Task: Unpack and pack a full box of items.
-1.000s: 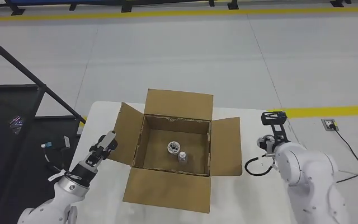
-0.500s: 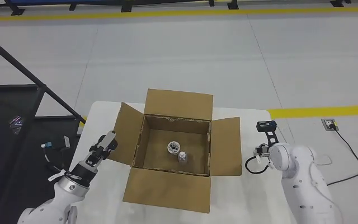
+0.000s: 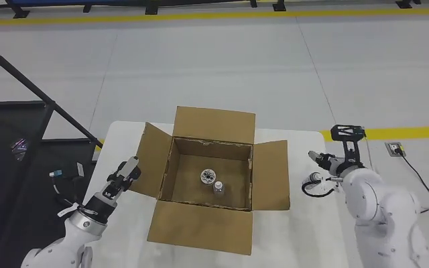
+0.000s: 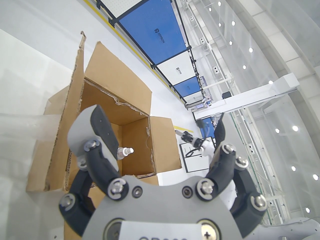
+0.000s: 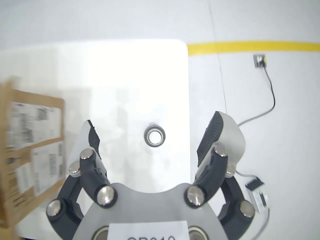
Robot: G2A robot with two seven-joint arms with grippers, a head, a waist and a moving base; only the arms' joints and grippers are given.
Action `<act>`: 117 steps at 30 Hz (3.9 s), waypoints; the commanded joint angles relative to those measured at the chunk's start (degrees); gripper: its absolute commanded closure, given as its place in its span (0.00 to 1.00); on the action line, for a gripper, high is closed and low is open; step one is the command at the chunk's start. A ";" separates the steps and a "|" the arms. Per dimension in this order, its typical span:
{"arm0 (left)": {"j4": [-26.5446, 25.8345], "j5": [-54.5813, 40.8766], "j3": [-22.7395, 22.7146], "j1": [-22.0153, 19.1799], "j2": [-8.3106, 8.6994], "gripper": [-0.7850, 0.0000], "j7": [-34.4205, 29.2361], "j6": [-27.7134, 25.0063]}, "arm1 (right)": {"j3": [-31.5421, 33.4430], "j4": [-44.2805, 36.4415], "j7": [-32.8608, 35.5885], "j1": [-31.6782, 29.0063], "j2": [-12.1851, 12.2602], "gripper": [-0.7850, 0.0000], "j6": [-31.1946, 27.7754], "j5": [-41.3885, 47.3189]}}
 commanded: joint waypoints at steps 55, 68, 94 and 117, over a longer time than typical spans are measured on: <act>0.00 0.00 0.00 0.00 0.00 0.00 0.00 0.00 | -34.30 9.80 19.79 20.84 -4.61 1.00 -12.05 8.65; 0.00 0.00 0.00 0.00 0.00 0.00 0.00 0.00 | -4.19 -17.94 23.48 -9.28 -0.39 1.00 -7.54 -2.21; 0.00 0.00 0.00 0.00 0.00 0.00 0.00 0.00 | -2.30 9.27 19.38 -7.85 0.24 0.05 -8.30 2.48; 0.00 -0.71 -0.93 0.61 -0.03 0.00 2.22 -0.70 | -14.18 -14.81 13.27 1.69 -0.19 0.00 -6.46 -2.41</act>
